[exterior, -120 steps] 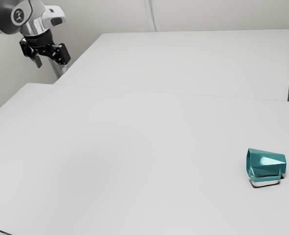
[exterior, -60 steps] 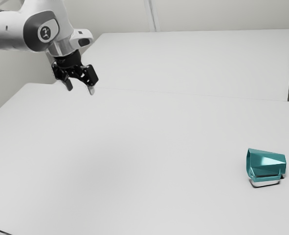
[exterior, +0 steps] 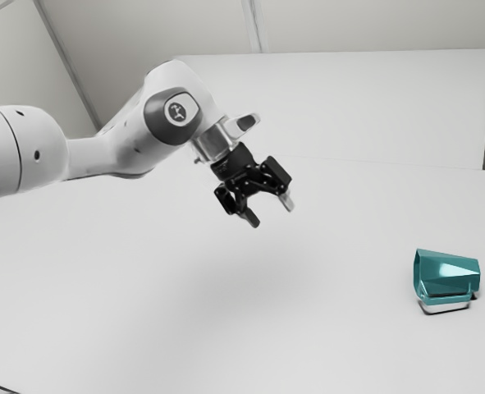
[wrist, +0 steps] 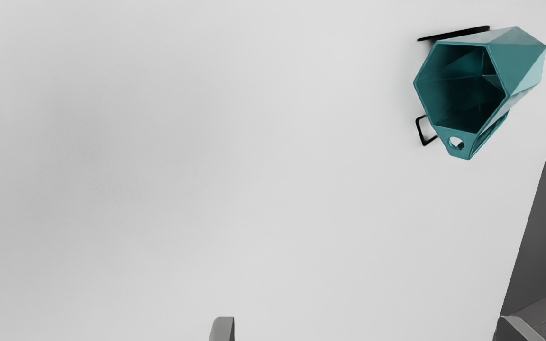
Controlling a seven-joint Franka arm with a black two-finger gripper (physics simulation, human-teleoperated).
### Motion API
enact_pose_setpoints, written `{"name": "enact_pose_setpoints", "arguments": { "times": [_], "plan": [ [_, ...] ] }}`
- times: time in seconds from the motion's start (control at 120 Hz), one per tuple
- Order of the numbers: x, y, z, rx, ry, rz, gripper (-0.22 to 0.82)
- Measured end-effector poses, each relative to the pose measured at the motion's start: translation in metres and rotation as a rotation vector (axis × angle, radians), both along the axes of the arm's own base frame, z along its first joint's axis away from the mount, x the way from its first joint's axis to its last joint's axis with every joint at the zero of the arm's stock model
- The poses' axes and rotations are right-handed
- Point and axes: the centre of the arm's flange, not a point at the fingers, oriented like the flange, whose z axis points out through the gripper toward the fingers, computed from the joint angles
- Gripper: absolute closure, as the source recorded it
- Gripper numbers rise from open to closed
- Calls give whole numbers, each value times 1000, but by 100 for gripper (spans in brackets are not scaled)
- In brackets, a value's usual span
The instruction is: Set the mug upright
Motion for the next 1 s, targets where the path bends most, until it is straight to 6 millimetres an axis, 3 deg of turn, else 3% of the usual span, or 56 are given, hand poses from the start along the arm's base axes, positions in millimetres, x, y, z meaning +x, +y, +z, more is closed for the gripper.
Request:
{"name": "enact_pose_setpoints", "arguments": {
  "times": [0.317,0.55,0.758,1.0],
  "plan": [
    [-3,-89,-73,-167,91,135,0],
    [26,-119,-111,-184,69,206,0],
    [34,-140,-123,-203,52,235,0],
    [15,-173,-125,-283,114,291,0]
  ]
}}
